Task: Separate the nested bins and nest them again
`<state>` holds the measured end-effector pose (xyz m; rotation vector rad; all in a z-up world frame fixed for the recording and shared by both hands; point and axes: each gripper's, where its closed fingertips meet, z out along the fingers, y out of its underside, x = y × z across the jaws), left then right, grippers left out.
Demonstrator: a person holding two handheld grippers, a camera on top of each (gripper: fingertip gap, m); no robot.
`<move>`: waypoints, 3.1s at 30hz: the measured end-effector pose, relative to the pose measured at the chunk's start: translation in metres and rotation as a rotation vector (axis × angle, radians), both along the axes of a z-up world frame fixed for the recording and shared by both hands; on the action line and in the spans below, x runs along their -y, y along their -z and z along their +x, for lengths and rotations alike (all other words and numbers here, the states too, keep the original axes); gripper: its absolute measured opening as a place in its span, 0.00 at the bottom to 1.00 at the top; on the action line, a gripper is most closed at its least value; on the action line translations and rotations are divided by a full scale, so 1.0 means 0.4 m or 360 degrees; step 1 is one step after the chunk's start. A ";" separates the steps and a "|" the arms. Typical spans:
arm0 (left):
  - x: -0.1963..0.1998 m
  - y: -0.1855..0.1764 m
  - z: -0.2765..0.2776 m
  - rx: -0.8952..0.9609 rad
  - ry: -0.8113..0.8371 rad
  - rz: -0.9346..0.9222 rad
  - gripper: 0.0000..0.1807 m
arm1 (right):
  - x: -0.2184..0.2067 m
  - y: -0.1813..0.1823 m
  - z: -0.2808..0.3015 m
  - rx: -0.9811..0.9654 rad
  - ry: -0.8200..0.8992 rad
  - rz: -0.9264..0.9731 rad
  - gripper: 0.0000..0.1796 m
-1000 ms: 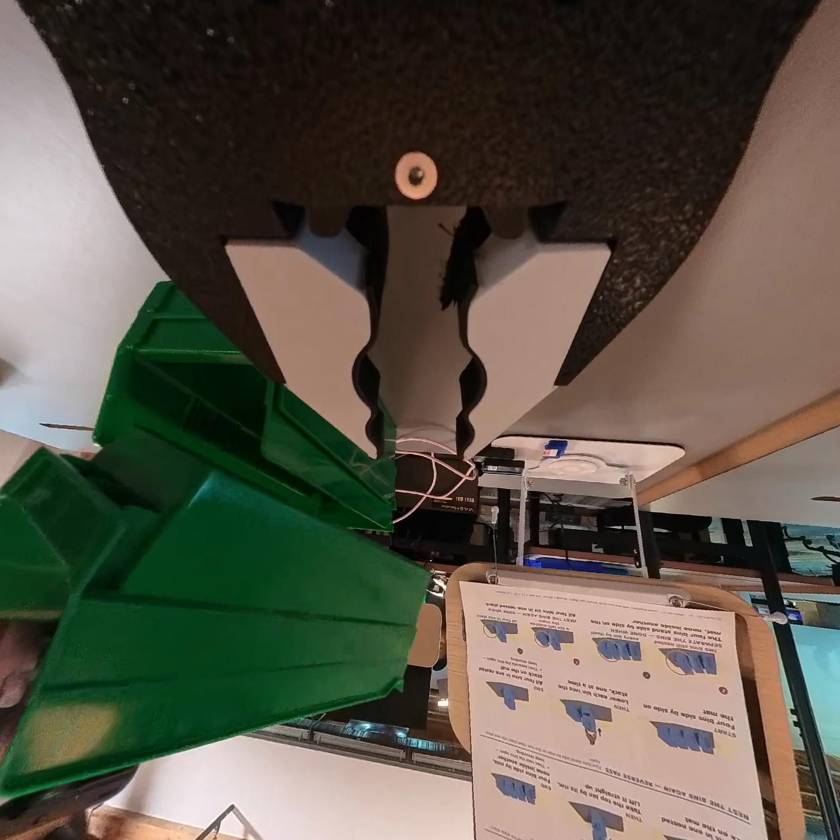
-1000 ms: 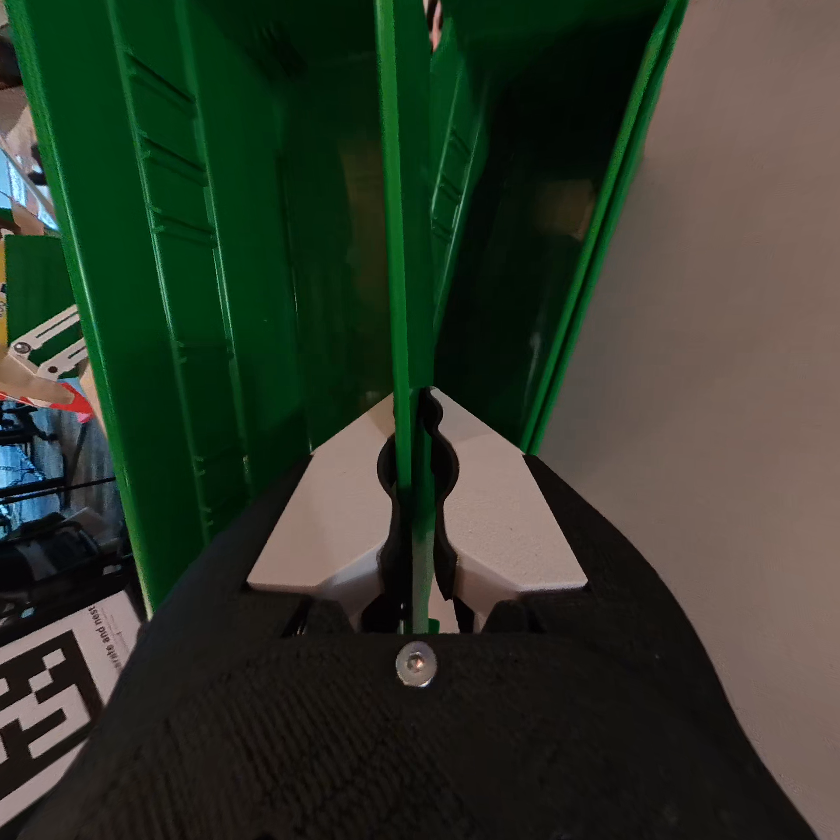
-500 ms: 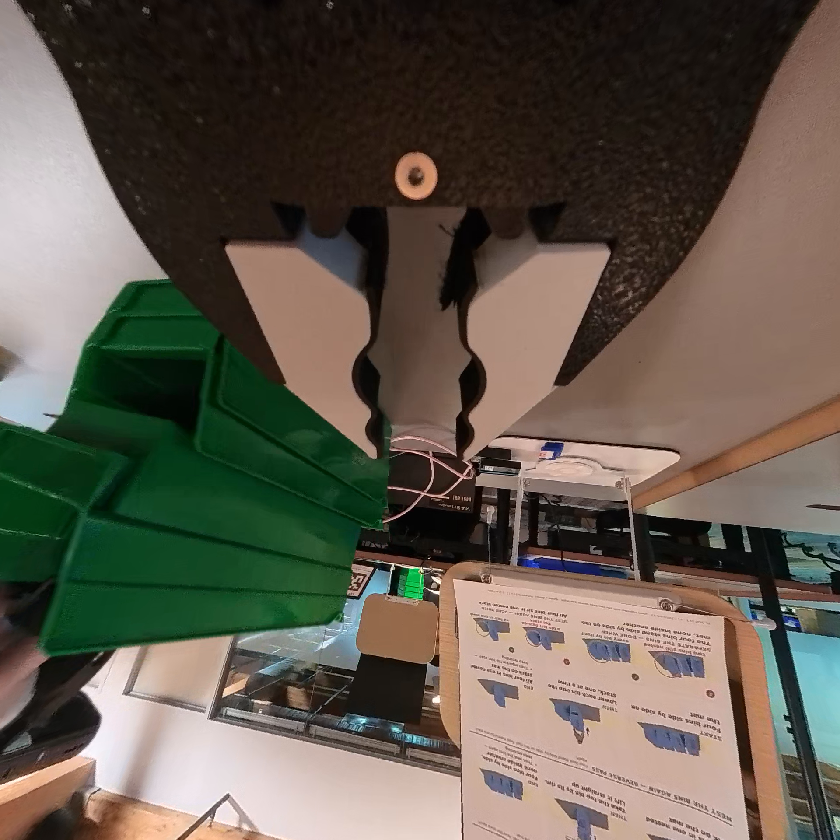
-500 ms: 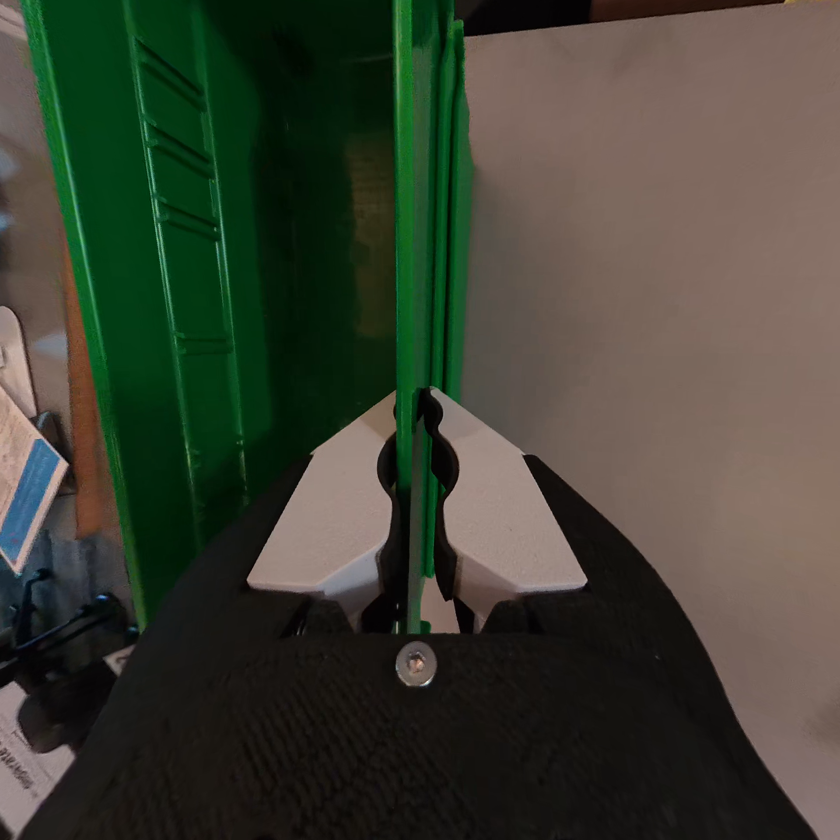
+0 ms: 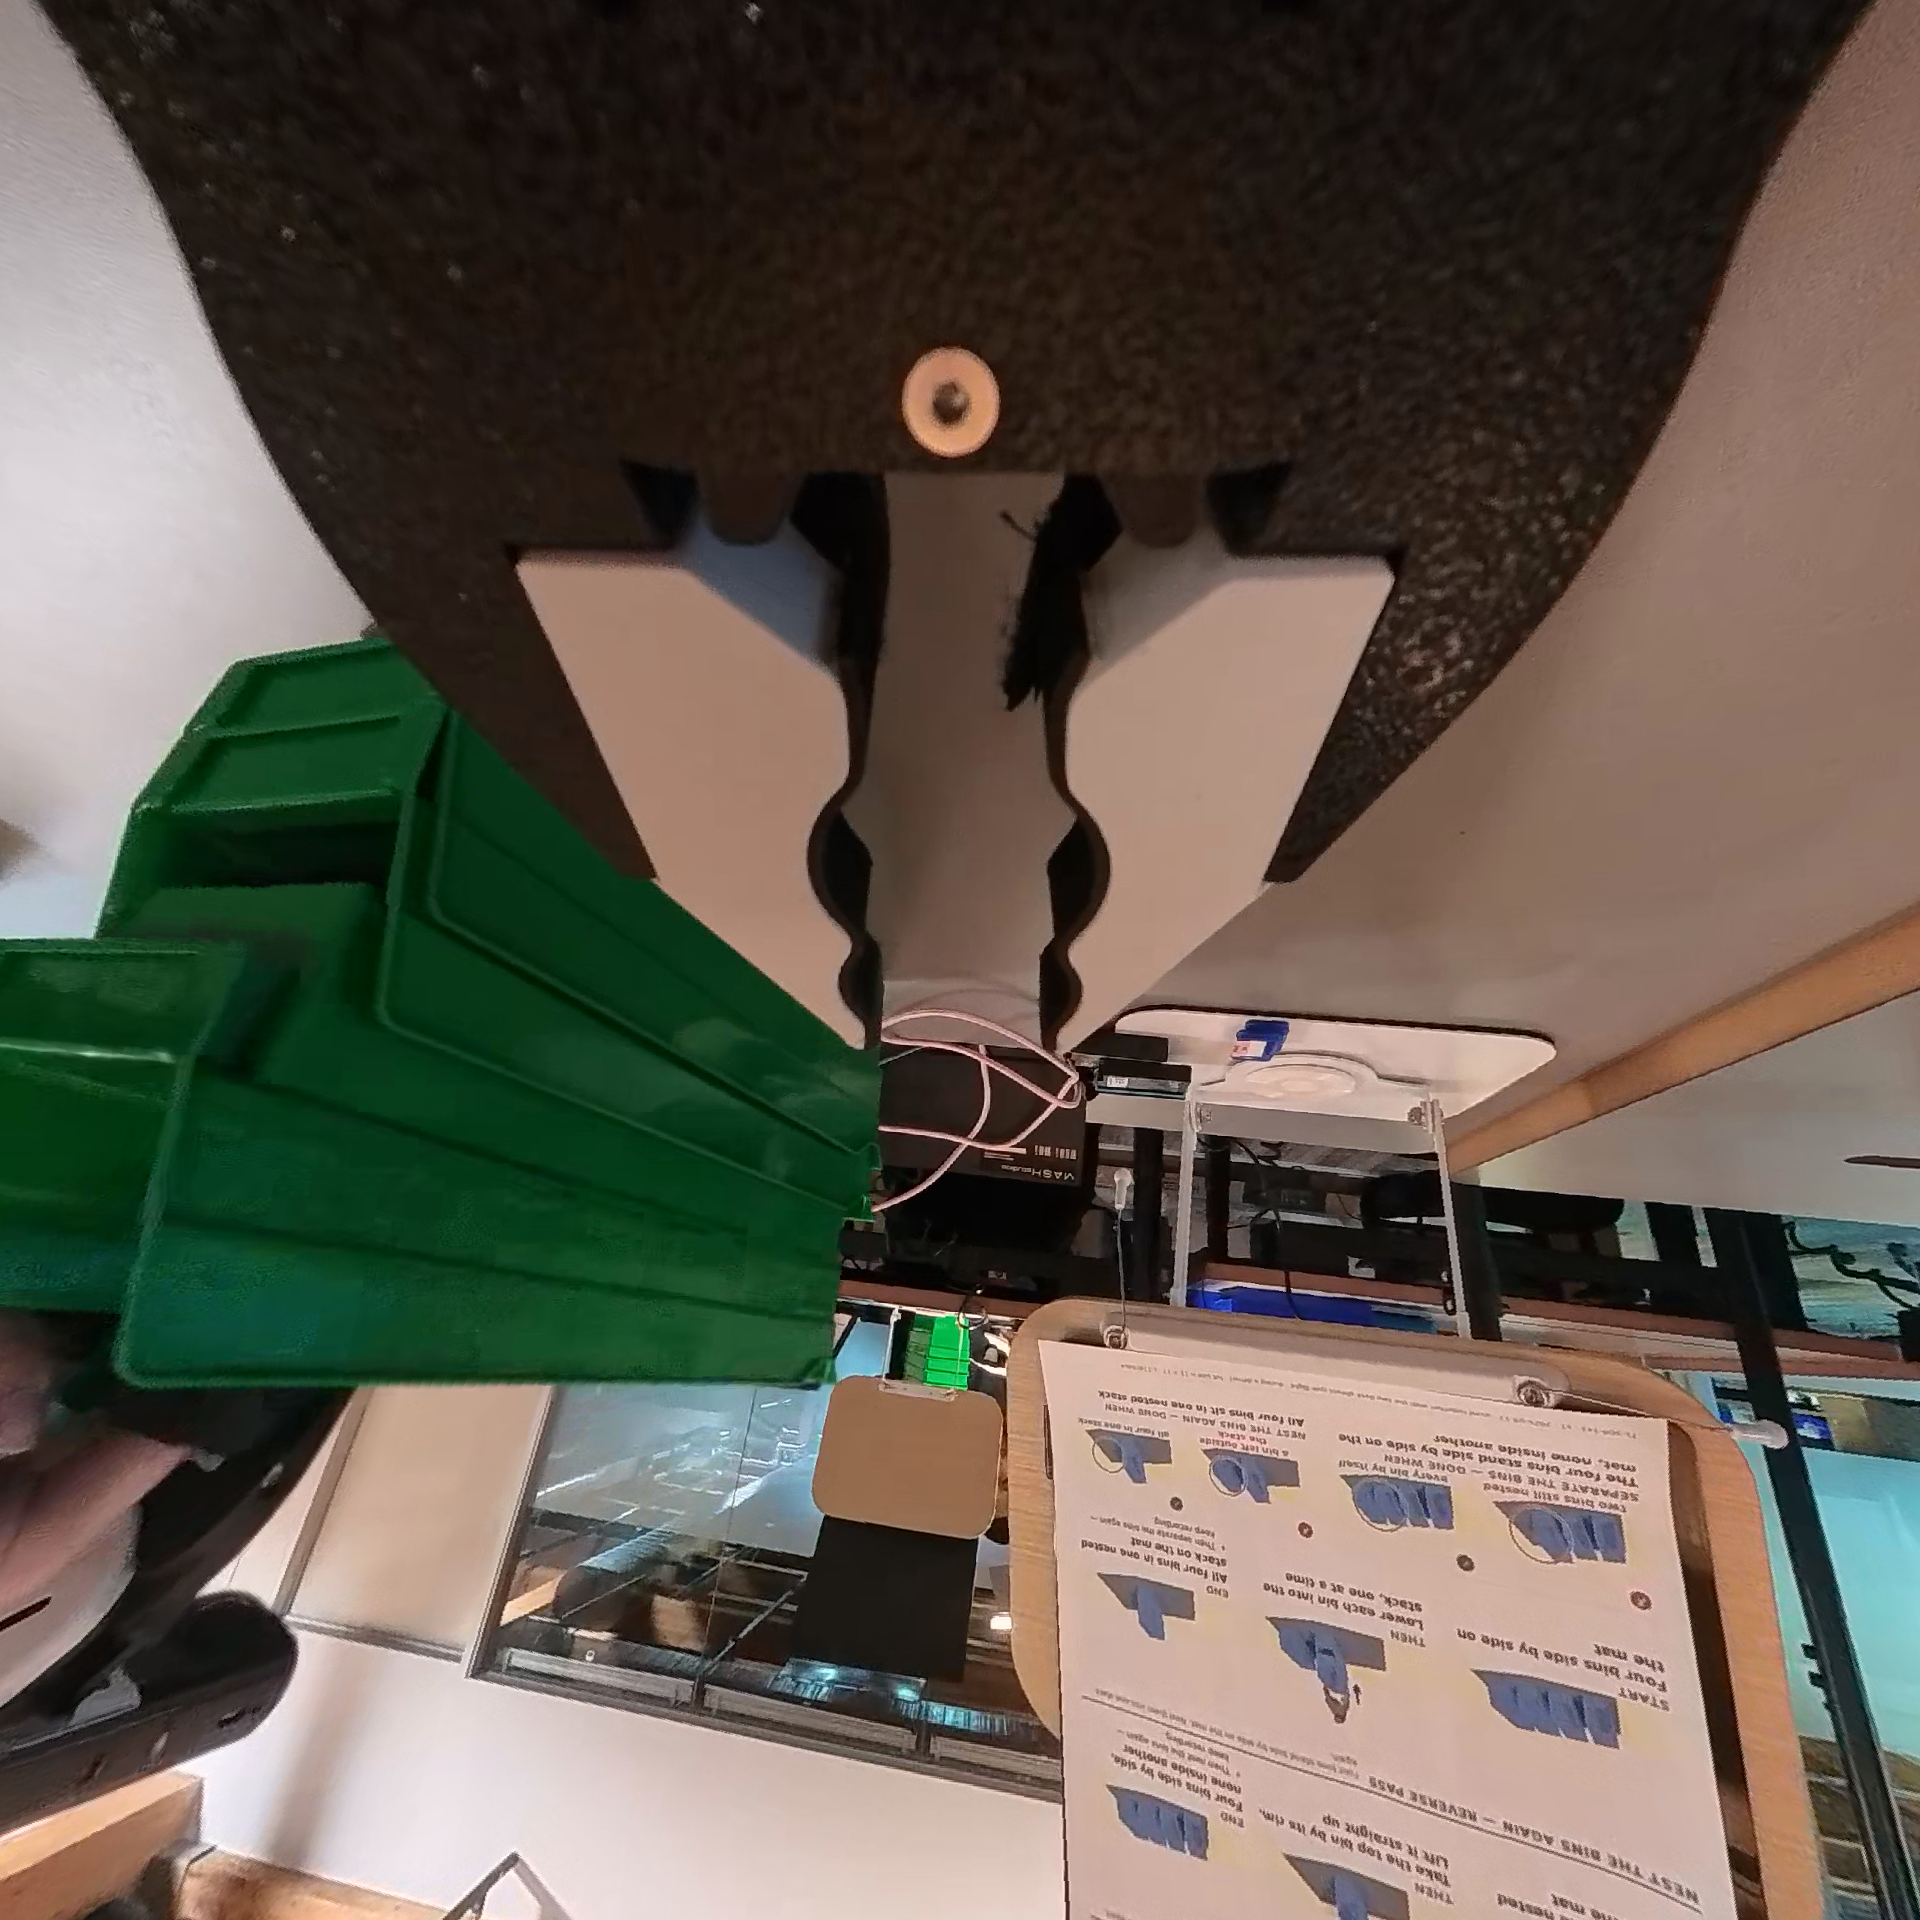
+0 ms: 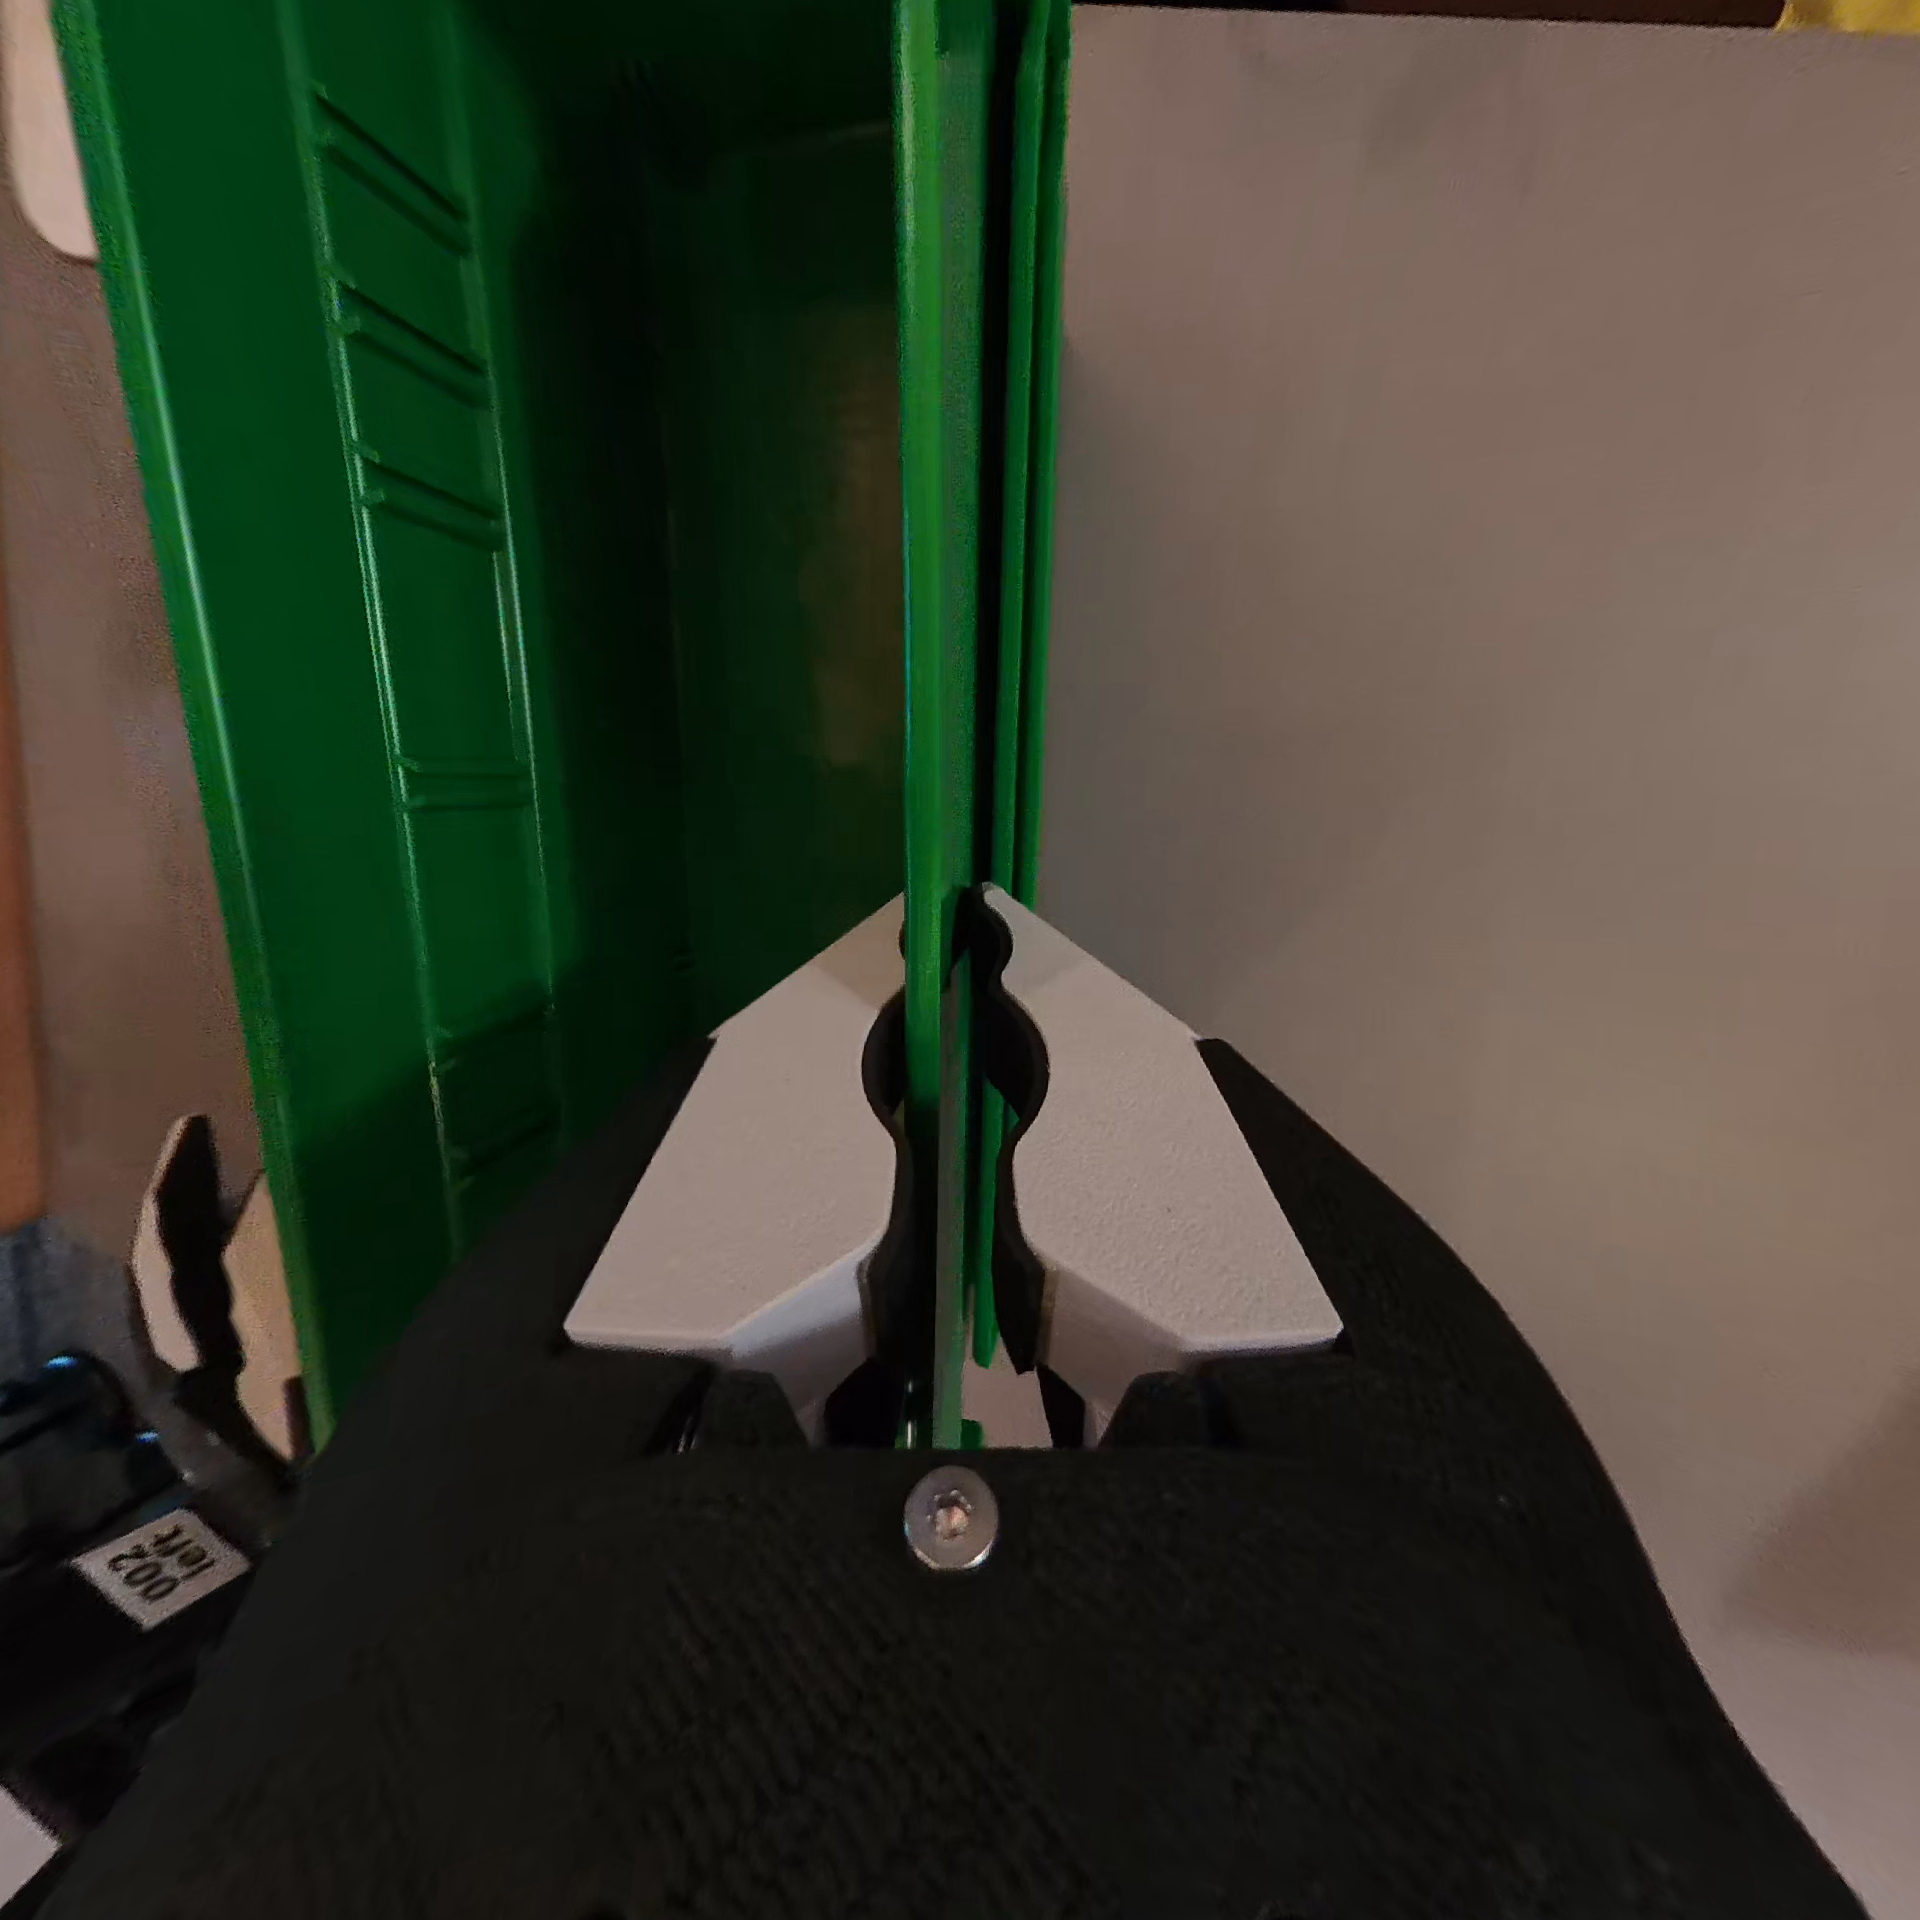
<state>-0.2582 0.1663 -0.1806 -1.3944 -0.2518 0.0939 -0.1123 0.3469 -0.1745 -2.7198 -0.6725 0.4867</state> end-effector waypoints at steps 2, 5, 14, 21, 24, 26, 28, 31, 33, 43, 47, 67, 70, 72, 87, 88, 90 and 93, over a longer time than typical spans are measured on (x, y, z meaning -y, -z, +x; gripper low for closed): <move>-0.001 0.001 0.001 -0.0002 0.0003 -0.0002 0.16 | -0.001 0.006 0.003 0.0048 -0.0002 0.0018 0.01; -0.001 0.001 0.002 -0.0001 0.0006 -0.0003 0.16 | 0.002 0.018 -0.009 0.0071 0.0004 0.0038 0.03; -0.001 0.001 0.001 0.0009 0.0015 0.0000 0.16 | -0.026 -0.027 -0.037 -0.0174 0.0054 0.0111 0.28; 0.000 0.001 0.002 0.0005 0.0014 -0.0004 0.16 | 0.010 -0.173 -0.107 -0.0484 -0.0505 0.0511 0.28; 0.000 0.000 0.003 -0.0006 0.0006 -0.0003 0.16 | 0.192 -0.186 -0.121 -0.0634 -0.1182 0.0646 0.29; -0.001 0.000 0.003 -0.0003 0.0006 -0.0006 0.16 | 0.301 -0.148 -0.080 -0.0541 -0.1609 0.0866 0.30; -0.001 0.001 0.002 -0.0006 0.0002 -0.0008 0.16 | 0.365 -0.077 -0.030 -0.0288 -0.1930 0.1104 0.30; -0.004 0.004 0.003 -0.0011 0.0003 -0.0019 0.16 | 0.365 0.018 0.019 0.0228 -0.2134 0.1407 0.28; -0.006 0.007 0.006 -0.0020 0.0005 -0.0030 0.16 | 0.343 0.053 0.031 0.0479 -0.2171 0.1525 0.24; -0.010 0.011 0.016 -0.0046 0.0017 -0.0051 0.16 | 0.321 0.050 0.004 0.0547 -0.2059 0.1944 0.15; -0.011 0.012 0.016 -0.0049 0.0015 -0.0056 0.16 | 0.321 0.047 -0.006 0.0586 -0.1991 0.2155 0.15; -0.013 0.014 0.024 -0.0065 0.0023 -0.0068 0.16 | 0.290 0.040 -0.030 0.0769 -0.1785 0.2643 0.14; -0.014 0.015 0.025 -0.0068 0.0023 -0.0071 0.16 | 0.286 0.040 -0.034 0.0743 -0.1756 0.2626 0.14; -0.014 0.016 0.026 -0.0070 0.0023 -0.0074 0.16 | 0.285 0.040 -0.035 0.0736 -0.1754 0.2614 0.13; -0.009 -0.040 0.118 -0.0250 0.0306 0.0067 0.26 | 0.337 -0.117 0.069 -0.0578 -0.1375 0.2313 0.33; -0.006 -0.051 0.139 -0.0325 0.0345 0.0081 0.27 | 0.324 -0.120 0.093 -0.0718 -0.1324 0.2261 0.34; -0.001 -0.070 0.174 -0.0484 0.0369 0.0091 0.32 | 0.288 -0.089 0.133 -0.0983 -0.1232 0.2085 0.37; -0.012 -0.084 0.203 -0.0494 0.0356 0.0032 0.43 | 0.230 0.026 0.157 -0.1181 -0.1173 0.1741 0.43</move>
